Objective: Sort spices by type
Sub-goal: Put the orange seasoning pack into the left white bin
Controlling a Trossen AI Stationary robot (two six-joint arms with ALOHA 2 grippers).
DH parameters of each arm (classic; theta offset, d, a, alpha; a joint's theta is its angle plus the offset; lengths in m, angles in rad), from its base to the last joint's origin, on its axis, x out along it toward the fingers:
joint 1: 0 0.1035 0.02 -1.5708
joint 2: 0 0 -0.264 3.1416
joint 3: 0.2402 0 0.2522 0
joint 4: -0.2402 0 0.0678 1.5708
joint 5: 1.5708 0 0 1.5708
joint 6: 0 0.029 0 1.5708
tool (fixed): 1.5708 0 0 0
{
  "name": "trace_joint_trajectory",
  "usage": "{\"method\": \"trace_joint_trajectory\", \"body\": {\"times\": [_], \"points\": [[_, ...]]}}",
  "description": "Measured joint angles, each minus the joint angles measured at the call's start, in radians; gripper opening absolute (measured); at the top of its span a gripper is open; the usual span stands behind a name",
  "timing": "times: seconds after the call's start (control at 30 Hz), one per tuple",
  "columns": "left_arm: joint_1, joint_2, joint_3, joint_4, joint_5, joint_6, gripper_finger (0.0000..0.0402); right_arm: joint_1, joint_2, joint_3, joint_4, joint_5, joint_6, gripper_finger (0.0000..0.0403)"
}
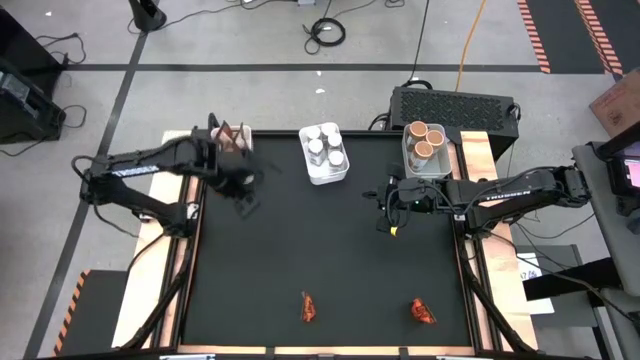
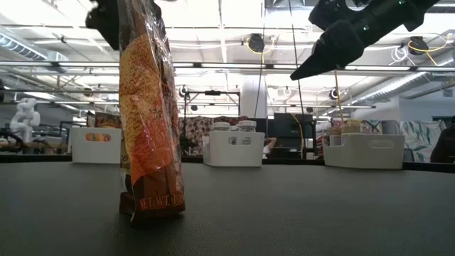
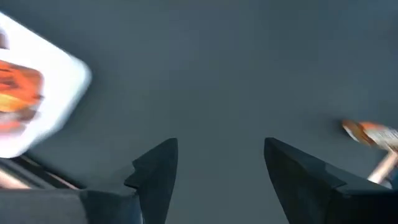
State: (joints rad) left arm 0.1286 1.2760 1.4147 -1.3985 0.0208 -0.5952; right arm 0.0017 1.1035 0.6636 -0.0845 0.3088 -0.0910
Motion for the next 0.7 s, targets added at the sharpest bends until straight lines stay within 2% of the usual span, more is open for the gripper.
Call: {"method": "trace_joint_trajectory", "body": {"times": [0.13, 0.37, 0.53, 0.7], "points": [[-0.205, 0.012, 0.0, 0.038, -0.001, -0.166, 0.0242, 0.0, 0.0, 0.0, 0.0, 0.0, 0.0, 0.0], [-0.52, 0.111, 0.0, 0.246, -0.025, -0.499, 0.0242, 0.0, 0.0, 0.0, 0.0, 0.0, 0.0, 0.0], [-0.639, 0.219, 0.0, 0.337, -0.063, -0.62, 0.0242, 0.0, 0.0, 0.0, 0.0, 0.0, 0.0, 0.0], [-0.685, 0.308, 0.0, 0.482, -0.101, -0.686, 0.0242, 0.0, 0.0, 0.0, 0.0, 0.0, 0.0, 0.0]]}}
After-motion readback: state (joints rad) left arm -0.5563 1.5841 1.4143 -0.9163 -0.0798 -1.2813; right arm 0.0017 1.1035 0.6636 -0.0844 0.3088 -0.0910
